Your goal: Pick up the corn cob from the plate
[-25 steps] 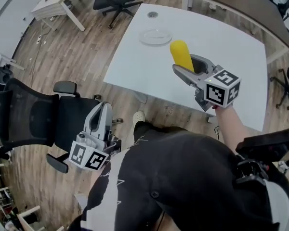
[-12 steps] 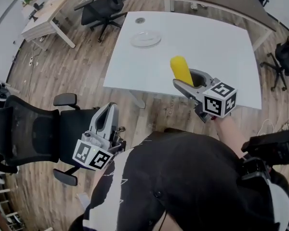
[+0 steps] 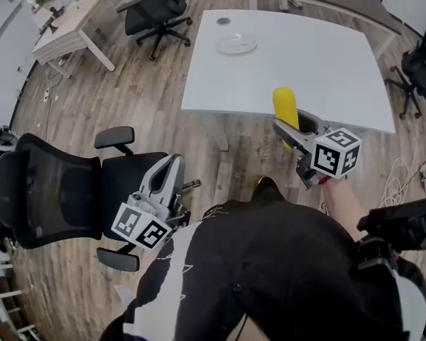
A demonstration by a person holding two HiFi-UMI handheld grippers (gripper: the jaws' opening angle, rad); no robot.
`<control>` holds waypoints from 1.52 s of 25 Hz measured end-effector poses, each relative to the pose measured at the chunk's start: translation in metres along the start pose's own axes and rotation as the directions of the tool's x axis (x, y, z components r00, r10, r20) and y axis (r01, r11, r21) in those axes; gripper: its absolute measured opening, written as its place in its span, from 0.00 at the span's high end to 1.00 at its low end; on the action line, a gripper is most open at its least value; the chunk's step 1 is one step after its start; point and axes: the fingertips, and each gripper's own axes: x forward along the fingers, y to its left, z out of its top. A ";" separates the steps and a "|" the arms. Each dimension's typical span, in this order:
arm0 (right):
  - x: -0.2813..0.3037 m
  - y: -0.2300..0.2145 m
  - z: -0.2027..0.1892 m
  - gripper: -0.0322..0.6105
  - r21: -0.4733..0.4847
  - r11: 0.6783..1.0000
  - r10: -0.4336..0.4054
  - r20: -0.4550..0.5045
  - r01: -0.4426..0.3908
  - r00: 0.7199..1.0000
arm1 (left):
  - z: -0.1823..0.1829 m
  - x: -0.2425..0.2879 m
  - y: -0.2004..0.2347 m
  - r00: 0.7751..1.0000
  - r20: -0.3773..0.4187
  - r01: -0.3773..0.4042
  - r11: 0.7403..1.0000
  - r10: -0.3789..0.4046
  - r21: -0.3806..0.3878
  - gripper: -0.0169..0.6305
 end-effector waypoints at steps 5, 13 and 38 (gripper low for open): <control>-0.008 0.048 -0.030 0.56 0.078 0.997 -0.026 0.052 0.021 0.998 | -0.012 -0.049 0.013 0.998 -0.052 0.046 0.999 -0.047 -0.018 0.95; -0.009 0.088 -0.071 0.56 0.050 0.995 -0.084 -0.006 0.084 0.996 | -0.029 -0.078 0.024 0.989 -0.101 0.098 0.993 -0.104 -0.068 0.95; -0.033 0.091 -0.081 0.56 0.238 0.971 -0.003 0.030 -0.004 1.000 | -0.023 -0.095 0.021 1.000 -0.015 -0.015 0.990 0.013 -0.142 0.95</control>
